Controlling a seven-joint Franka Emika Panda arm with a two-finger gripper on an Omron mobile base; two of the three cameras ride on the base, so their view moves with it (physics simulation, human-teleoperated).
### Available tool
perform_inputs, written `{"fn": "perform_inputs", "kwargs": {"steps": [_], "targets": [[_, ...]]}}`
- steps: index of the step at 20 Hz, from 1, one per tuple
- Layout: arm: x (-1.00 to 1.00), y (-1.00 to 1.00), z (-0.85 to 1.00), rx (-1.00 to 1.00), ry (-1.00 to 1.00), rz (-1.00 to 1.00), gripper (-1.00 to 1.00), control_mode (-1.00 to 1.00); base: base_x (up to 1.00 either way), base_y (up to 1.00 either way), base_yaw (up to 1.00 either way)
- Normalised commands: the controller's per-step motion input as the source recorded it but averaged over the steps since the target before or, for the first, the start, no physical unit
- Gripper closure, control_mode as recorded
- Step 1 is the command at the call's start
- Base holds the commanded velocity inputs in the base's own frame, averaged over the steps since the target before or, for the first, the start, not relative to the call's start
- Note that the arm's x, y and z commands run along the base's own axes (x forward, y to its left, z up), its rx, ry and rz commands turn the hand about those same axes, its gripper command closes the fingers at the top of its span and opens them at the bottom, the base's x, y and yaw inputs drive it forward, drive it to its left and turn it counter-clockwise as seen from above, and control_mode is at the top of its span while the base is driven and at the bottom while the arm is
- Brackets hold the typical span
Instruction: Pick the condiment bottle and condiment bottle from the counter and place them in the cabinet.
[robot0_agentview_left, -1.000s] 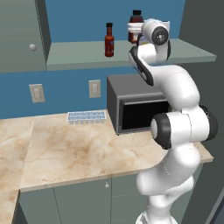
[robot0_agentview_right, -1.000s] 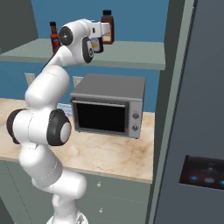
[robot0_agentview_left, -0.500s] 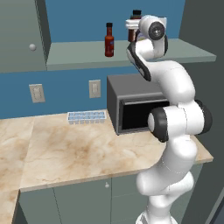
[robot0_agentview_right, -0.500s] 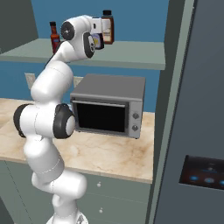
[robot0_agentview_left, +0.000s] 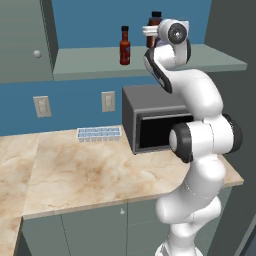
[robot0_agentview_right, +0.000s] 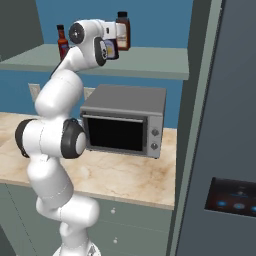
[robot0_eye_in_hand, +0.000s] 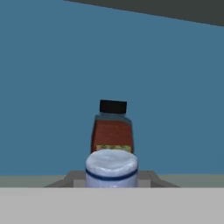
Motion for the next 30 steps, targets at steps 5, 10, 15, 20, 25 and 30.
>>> {"fn": "perform_inputs", "kwargs": {"steps": [5,10,15,20,25,30], "targets": [[0.0,-0.01,-0.27,-0.01,0.01,0.0,1.0,-1.0,0.0,0.0,0.0],[0.02,0.0,-0.04,0.0,0.0,0.0,1.0,-1.0,0.0,0.0,0.0],[0.0,0.0,-0.16,0.0,0.0,0.0,-1.0,-1.0,0.0,0.0,0.0],[0.0,0.0,0.0,0.0,0.0,0.0,-1.0,-1.0,0.0,0.0,0.0],[0.0,0.0,0.0,0.03,0.0,0.0,-1.0,-1.0,0.0,0.0,0.0],[-0.16,-0.07,0.0,0.04,0.0,-0.01,-1.0,-1.0,0.0,0.0,0.0]]}}
